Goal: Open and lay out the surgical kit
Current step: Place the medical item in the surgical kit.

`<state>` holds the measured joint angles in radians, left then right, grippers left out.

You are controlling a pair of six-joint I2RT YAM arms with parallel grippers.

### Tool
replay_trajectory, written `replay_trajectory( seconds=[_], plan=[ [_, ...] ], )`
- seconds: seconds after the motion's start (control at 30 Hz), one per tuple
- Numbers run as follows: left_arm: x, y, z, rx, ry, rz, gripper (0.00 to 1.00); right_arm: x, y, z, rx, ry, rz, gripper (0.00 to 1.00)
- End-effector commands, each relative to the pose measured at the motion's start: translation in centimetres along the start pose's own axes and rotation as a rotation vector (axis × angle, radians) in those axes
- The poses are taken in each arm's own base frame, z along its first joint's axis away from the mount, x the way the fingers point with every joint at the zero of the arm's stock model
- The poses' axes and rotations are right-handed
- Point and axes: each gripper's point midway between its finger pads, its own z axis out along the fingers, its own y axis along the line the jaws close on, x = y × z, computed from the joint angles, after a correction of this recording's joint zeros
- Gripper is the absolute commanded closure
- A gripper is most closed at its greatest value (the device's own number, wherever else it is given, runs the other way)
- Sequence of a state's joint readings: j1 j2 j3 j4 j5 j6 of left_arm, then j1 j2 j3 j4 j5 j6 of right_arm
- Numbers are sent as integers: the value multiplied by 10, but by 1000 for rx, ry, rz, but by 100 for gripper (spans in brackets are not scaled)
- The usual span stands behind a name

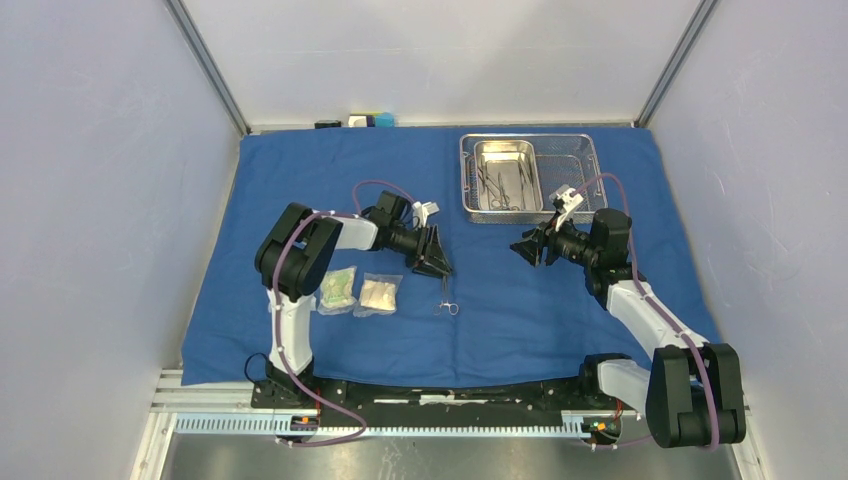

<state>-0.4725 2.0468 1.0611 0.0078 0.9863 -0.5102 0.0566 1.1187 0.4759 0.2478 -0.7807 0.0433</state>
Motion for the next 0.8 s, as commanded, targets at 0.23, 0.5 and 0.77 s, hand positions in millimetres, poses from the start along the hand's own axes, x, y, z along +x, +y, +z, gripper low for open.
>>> replay_trajectory(
  seconds=[0.23, 0.5, 0.77],
  plan=[
    [-17, 0, -17, -147, -58, 110, 36, -7, -2, -1, 9, -32, -31, 44],
    [-22, -7, -25, -173, -76, 147, 33, -9, -1, -2, 10, -39, -38, 44],
    [-38, -35, -47, -216, -114, 332, 29, -19, -26, 0, 110, 16, -80, 42]
  ],
)
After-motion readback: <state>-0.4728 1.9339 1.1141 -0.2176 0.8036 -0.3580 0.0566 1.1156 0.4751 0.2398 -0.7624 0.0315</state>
